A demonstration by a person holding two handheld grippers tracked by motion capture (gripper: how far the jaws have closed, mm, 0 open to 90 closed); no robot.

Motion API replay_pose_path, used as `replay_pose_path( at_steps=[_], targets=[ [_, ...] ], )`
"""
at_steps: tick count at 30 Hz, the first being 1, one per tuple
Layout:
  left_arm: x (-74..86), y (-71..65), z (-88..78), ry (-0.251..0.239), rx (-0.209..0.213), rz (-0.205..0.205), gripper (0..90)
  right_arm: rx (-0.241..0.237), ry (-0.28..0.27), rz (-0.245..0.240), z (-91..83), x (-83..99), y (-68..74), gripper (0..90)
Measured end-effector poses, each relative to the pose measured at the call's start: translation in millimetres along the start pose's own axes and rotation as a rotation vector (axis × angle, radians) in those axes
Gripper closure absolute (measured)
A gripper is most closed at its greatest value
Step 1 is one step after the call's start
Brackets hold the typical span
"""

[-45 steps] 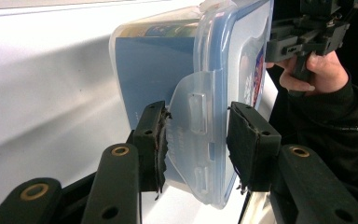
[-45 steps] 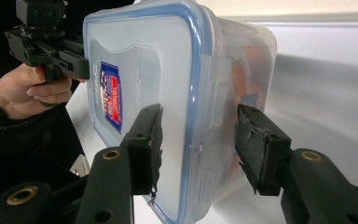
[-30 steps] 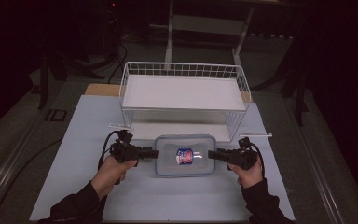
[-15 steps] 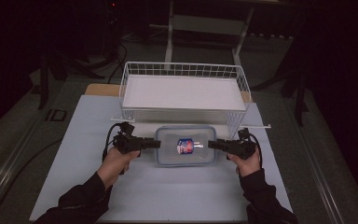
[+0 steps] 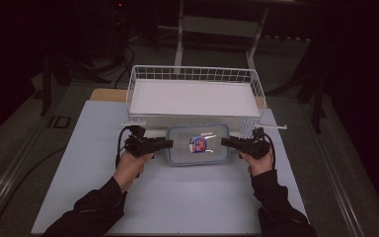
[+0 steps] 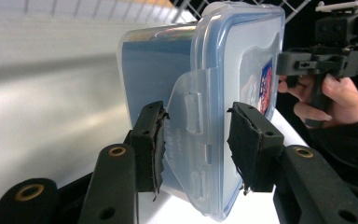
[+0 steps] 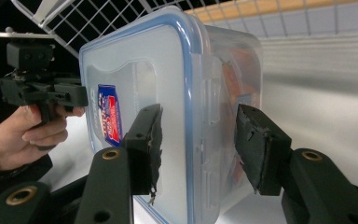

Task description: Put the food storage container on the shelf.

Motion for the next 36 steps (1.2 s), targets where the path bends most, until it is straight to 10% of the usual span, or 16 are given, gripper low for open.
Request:
replay_pose_path(
  at_steps=[5,28,36],
  targets=[
    [-2.3,3.9,7.8,-0.031,-0.034,0.048,54.6,0.017,-0.019,-0.008,2.7,0.9,-7.3,51.5],
    [3.3,22.5,18.1,-0.117,-0.074,0.016,52.0,0.034,-0.061,-0.031,21.3,4.4,-20.4,49.8],
    [5.7,24.7,22.3,-0.137,-0.154,0.046,51.7,0.126,-0.056,-0.047,28.4,6.8,-19.3,48.9]
  ],
)
Point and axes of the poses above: each handheld gripper's, and its own axes: z roughly forward along the jaws, x roughly out of its underside, y roughly to its left, the point moved 3 cm from there along z, roughly forward along the jaws, and after that the axes turned 1 degree about x, right-handed, at the moved point
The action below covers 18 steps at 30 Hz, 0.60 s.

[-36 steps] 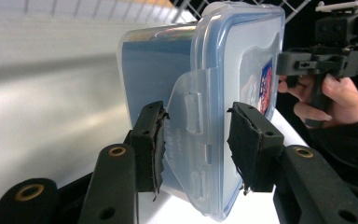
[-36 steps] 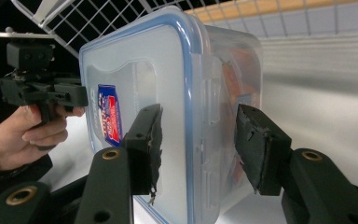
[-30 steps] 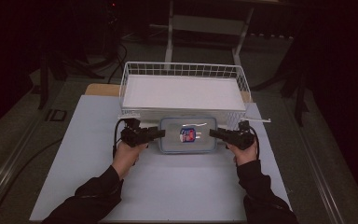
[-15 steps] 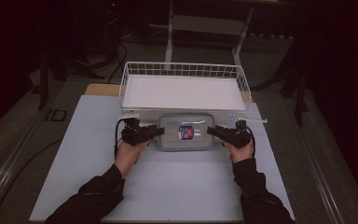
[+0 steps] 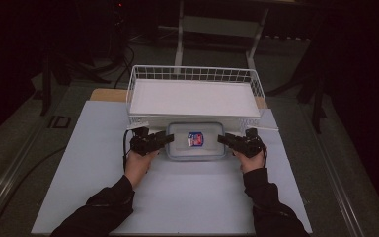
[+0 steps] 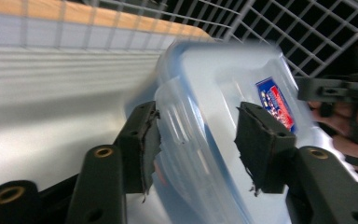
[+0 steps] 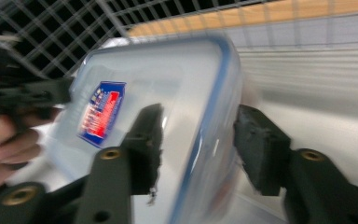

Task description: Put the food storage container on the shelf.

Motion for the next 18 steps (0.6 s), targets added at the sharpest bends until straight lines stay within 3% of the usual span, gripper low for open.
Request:
replay_pose_path(
  at_steps=[5,8,13,18],
  targets=[
    [-0.8,0.8,1.5,-0.001,0.002,-0.009,50.7,0.007,-0.011,0.022,1.7,1.3,-1.3,46.5],
    [-1.2,-2.2,4.6,-0.002,-0.019,0.024,46.3,0.032,-0.028,0.019,3.6,0.9,-3.2,40.7],
    [-2.8,-3.7,7.0,-0.009,-0.044,0.017,44.1,0.076,-0.036,0.011,5.7,-1.5,-2.9,37.9],
    [-6.0,-2.6,8.9,-0.012,-0.075,0.067,43.4,0.106,-0.046,0.007,8.7,-4.4,-2.4,38.1]
  ],
)
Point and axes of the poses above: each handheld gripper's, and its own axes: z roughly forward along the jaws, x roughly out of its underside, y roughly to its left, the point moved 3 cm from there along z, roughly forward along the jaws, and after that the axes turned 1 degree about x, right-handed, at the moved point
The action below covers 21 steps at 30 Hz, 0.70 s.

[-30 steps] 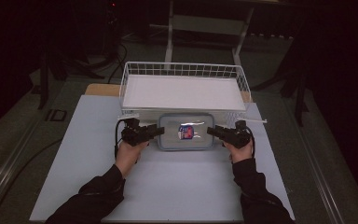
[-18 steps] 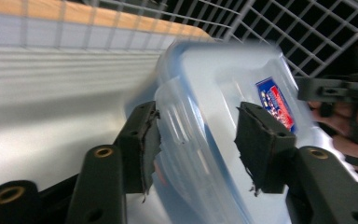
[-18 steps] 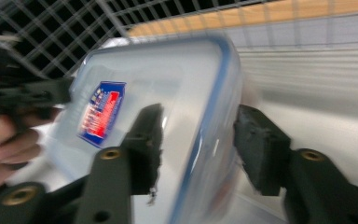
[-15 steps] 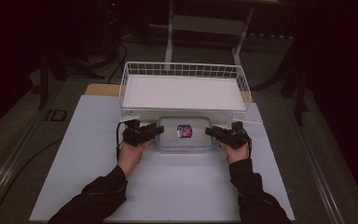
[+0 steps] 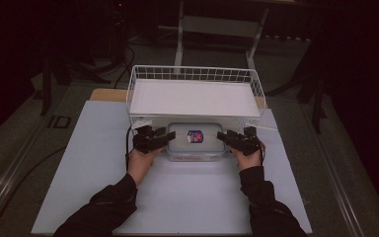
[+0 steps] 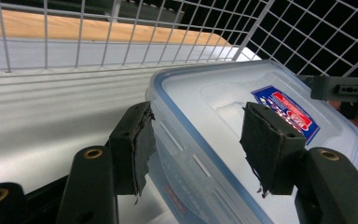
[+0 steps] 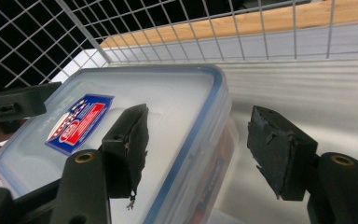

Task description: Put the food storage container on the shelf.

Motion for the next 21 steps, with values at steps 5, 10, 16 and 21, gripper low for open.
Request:
replay_pose_path(
  at_steps=[5,10,16,21],
  targets=[
    [-0.7,2.0,0.3,0.01,0.007,-0.036,43.4,0.001,0.011,0.009,0.5,-1.9,1.6,40.4],
    [-2.1,-1.7,-2.9,0.004,0.003,-0.006,41.4,-0.011,0.003,-0.002,-0.8,-0.6,2.3,39.9],
    [-3.6,-5.5,-12.0,-0.001,0.018,-0.019,37.4,-0.015,-0.006,-0.014,-11.3,1.7,6.6,39.7],
    [-1.8,-10.3,-22.8,-0.003,0.047,-0.027,28.9,-0.041,-0.024,-0.016,-25.4,2.1,15.4,40.4]
  ],
)
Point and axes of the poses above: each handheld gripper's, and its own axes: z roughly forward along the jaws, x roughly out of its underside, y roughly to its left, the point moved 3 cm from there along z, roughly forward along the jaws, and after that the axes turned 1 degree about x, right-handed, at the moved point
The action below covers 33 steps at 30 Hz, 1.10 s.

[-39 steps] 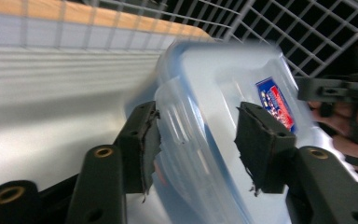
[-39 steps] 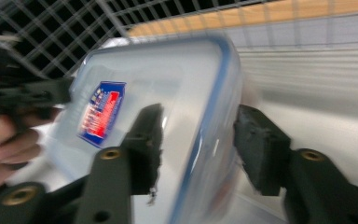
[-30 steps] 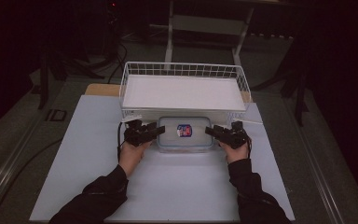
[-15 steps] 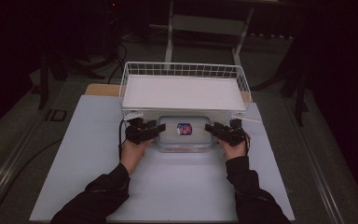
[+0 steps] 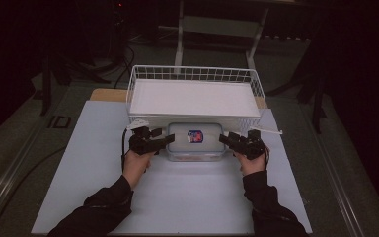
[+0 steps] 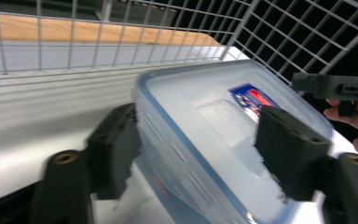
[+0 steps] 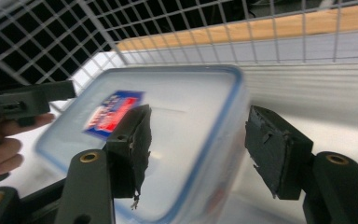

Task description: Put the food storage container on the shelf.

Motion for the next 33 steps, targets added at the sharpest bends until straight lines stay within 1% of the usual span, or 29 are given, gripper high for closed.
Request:
replay_pose_path(
  at_steps=[1,3,4,5,6,7,8,11,13,14,15,16,17,19,20,21,22,23,24,25,26,28,29,31,32,33],
  targets=[
    [0.1,-1.1,-3.1,-0.006,0.019,-0.009,28.3,-0.005,-0.002,-0.007,-2.3,0.2,3.0,40.3],
    [0.7,-3.6,-9.1,-0.023,0.026,0.006,24.2,-0.021,-0.003,-0.01,-5.8,1.0,9.2,40.3],
    [1.5,-5.3,-11.8,-0.026,0.035,0.003,22.9,-0.024,-0.006,-0.021,-7.9,1.3,13.9,40.2],
    [2.4,-6.3,-13.8,-0.023,0.045,0.002,21.4,-0.024,-0.008,-0.035,-9.2,1.6,17.7,40.1],
    [4.4,-8.0,-16.5,-0.011,0.059,0.01,19.7,-0.03,-0.006,-0.04,-10.2,1.9,20.9,39.8],
    [5.6,-9.0,-18.0,-0.002,0.062,0.016,17.7,-0.042,-0.006,-0.042,-11.4,2.9,25.9,39.8],
    [8.1,-11.4,-21.3,-0.002,0.074,0.021,16.1,-0.047,-0.004,-0.048,-11.8,3.8,28.8,39.7],
    [12.7,-17.0,-28.7,0.011,0.086,0.066,14.7,-0.062,0.022,-0.089,-11.3,10.1,42.6,38.5],
    [16.1,-21.8,-33.9,0.03,0.097,0.094,14.6,-0.072,0.035,-0.103,-10.6,14.4,49.9,38.5],
    [17.3,-23.2,-35.6,0.036,0.102,0.098,14.4,-0.079,0.047,-0.114,-10.0,17.4,54.8,38.4],
    [19.0,-25.4,-38.4,0.046,0.116,0.101,14.1,-0.081,0.05,-0.117,-9.6,19.1,57.5,38.5],
    [20.4,-26.9,-41.1,0.042,0.133,0.102,13.1,-0.087,0.059,-0.122,-8.9,21.8,62.0,38.5],
    [21.7,-27.9,-44.0,0.037,0.14,0.107,11.5,-0.09,0.066,-0.132,-8.1,23.9,65.3,38.6],
    [24.8,-28.2,-48.0,0.044,0.119,0.141,6.5,-0.09,0.077,-0.149,-6.8,28.0,70.9,39.6],
    [25.9,-28.2,-49.1,0.049,0.113,0.151,1.6,-0.093,0.084,-0.156,-5.9,29.8,73.2,40.4],
    [27.5,-27.9,-50.5,0.055,0.105,0.155,0.2,-0.092,0.087,-0.162,-5.5,31.0,74.6,41.4],
    [29.4,-27.3,-51.8,0.066,0.098,0.155,0.2,-0.095,0.092,-0.164,-4.7,32.6,76.1,44.4],
    [29.4,-27.3,-51.8,0.066,0.098,0.155,0.1,-0.096,0.103,-0.17,-3.2,34.4,77.5,46.5],
    [32.8,-26.6,-53.6,0.077,0.1,0.155,0.2,-0.09,0.11,-0.171,-1.9,35.8,78.5,49.6],
    [32.8,-26.6,-53.6,0.077,0.1,0.155,0.1,-0.09,0.11,-0.171,-1.9,35.8,78.5,49.6],
    [36.4,-26.5,-54.6,0.083,0.097,0.159,0.2,-0.073,0.126,-0.181,1.0,38.6,80.3,57.6],
    [39.1,-26.7,-54.9,0.09,0.095,0.167,0.2,-0.076,0.144,-0.188,3.1,41.0,81.3,67.1],
    [40.6,-27.3,-55.4,0.085,0.091,0.181,0.2,-0.077,0.147,-0.185,3.8,41.7,81.5,72.2],
    [41.9,-28.2,-56.0,0.082,0.084,0.201,0.2,-0.08,0.16,-0.183,6.1,43.3,81.6,79.5],
    [42.4,-28.8,-56.1,0.086,0.083,0.209,0.1,-0.078,0.164,-0.184,7.1,43.9,81.7,83.5],
    [42.9,-29.6,-56.7,0.079,0.082,0.213,0.1,-0.07,0.169,-0.192,8.6,45.2,81.8,87.0]
  ],
)
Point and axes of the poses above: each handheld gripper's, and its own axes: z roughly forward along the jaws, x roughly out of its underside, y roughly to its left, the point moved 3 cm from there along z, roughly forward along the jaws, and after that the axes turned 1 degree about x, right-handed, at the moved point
